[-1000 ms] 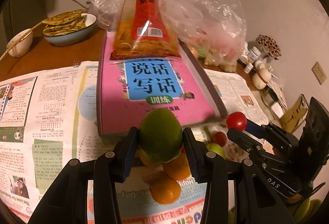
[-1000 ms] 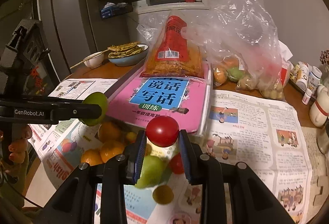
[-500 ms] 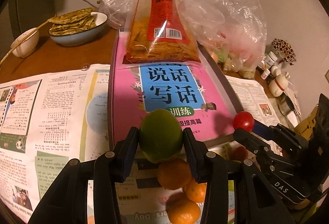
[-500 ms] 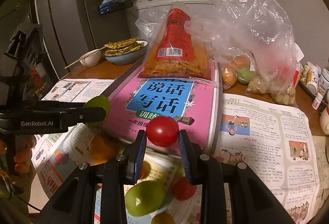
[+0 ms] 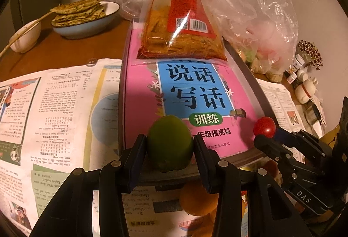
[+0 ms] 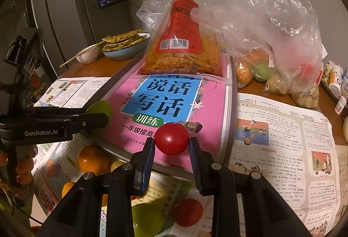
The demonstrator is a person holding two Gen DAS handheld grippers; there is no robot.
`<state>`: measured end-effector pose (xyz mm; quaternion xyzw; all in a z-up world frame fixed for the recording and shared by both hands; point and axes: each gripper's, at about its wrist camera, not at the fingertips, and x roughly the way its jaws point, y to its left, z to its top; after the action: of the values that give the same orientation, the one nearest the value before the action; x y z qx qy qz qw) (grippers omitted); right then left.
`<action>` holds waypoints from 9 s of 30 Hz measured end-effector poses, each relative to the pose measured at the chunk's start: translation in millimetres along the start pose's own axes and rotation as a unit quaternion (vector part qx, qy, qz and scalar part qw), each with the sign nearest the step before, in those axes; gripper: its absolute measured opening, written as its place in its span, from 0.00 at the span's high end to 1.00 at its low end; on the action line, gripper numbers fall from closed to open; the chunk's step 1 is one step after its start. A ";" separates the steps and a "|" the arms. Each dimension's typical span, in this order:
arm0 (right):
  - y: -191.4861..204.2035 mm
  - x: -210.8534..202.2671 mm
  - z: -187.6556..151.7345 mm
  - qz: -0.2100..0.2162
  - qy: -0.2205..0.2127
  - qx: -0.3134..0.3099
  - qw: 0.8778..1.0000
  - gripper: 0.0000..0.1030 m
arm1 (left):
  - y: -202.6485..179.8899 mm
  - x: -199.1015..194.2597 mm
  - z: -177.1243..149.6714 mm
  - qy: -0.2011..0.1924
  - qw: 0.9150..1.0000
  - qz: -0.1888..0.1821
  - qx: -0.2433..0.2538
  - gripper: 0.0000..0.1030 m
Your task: Organize fruits
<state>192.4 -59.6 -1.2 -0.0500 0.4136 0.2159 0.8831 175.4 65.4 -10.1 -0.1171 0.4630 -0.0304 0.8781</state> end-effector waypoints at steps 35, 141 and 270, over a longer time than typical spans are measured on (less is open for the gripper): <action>-6.7 6.5 3.7 0.001 0.013 0.026 1.000 0.57 | -1.9 -2.1 -2.0 -0.003 1.000 0.005 0.008 0.55; 13.2 -96.1 -59.5 -0.023 -0.046 0.020 0.999 0.18 | -20.2 -85.9 -70.0 -0.040 0.998 0.007 0.050 0.24; -0.3 -76.0 -70.2 -0.027 -0.017 0.009 0.999 0.74 | -34.3 -69.5 -66.3 -0.018 0.996 -0.039 0.082 0.61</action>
<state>99.9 -104.4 10.1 -0.0497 0.3988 0.1896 0.8959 83.3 31.5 17.9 -0.0629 0.4381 -0.1003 0.8911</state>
